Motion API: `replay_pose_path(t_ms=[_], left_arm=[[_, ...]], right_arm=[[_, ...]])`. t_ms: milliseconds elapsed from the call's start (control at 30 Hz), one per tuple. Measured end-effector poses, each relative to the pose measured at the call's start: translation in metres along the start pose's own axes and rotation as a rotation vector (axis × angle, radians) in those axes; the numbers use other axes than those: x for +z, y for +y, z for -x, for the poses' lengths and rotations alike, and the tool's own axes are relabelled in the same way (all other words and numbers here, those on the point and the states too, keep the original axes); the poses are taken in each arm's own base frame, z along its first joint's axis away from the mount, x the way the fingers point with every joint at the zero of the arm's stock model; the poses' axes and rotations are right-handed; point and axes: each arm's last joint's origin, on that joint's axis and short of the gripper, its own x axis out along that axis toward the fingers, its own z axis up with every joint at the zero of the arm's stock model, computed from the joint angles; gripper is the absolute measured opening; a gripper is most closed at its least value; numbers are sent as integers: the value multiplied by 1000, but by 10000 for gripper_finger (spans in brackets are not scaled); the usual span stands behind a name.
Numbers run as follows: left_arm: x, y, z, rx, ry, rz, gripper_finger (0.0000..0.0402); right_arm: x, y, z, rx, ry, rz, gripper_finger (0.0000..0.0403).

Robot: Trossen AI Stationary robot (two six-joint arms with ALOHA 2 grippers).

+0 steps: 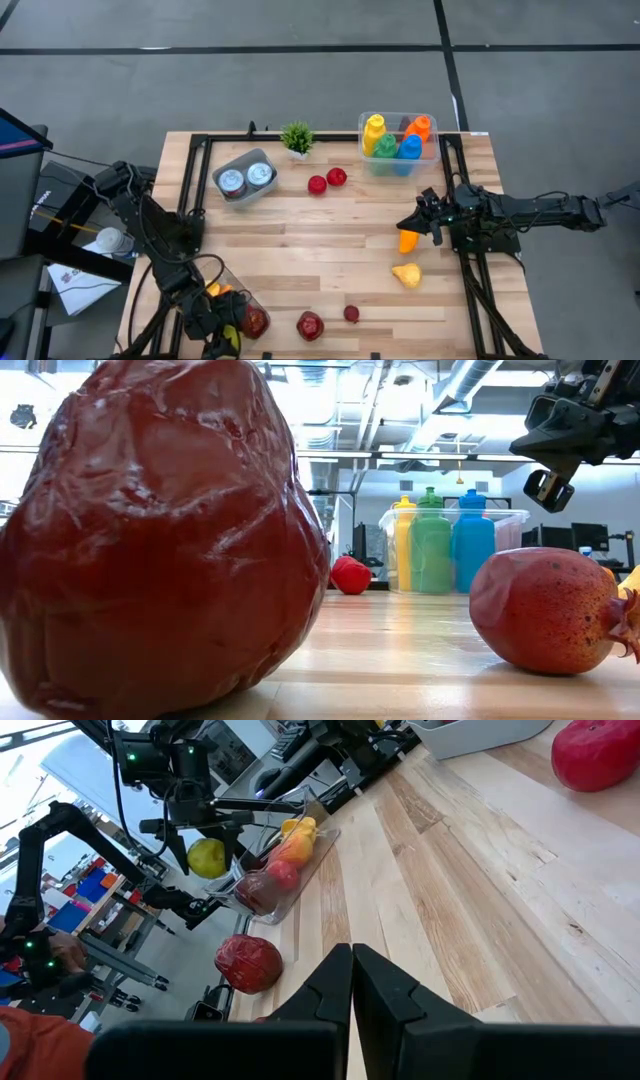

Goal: Pick & Place Food Item
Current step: Put the green apple into the bottom transparent bin, then put the dark red apple into the bottom transparent bin

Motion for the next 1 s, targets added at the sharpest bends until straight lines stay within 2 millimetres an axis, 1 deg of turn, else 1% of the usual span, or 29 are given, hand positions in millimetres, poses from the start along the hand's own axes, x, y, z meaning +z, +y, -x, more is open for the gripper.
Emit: replay_pose_path(t_ms=[133,667,767,1000], left_arm=[[-1,0,0,-13,32,1,331],[-1,0,0,-9,35,0,333],[-1,0,0,-9,35,0,344],[-1,0,0,-20,62,0,385]], right_arm=[[0,0,0,0,0,0,6],[0,0,0,0,0,0,6],[0,0,0,0,0,0,6],[0,0,0,0,0,0,6]])
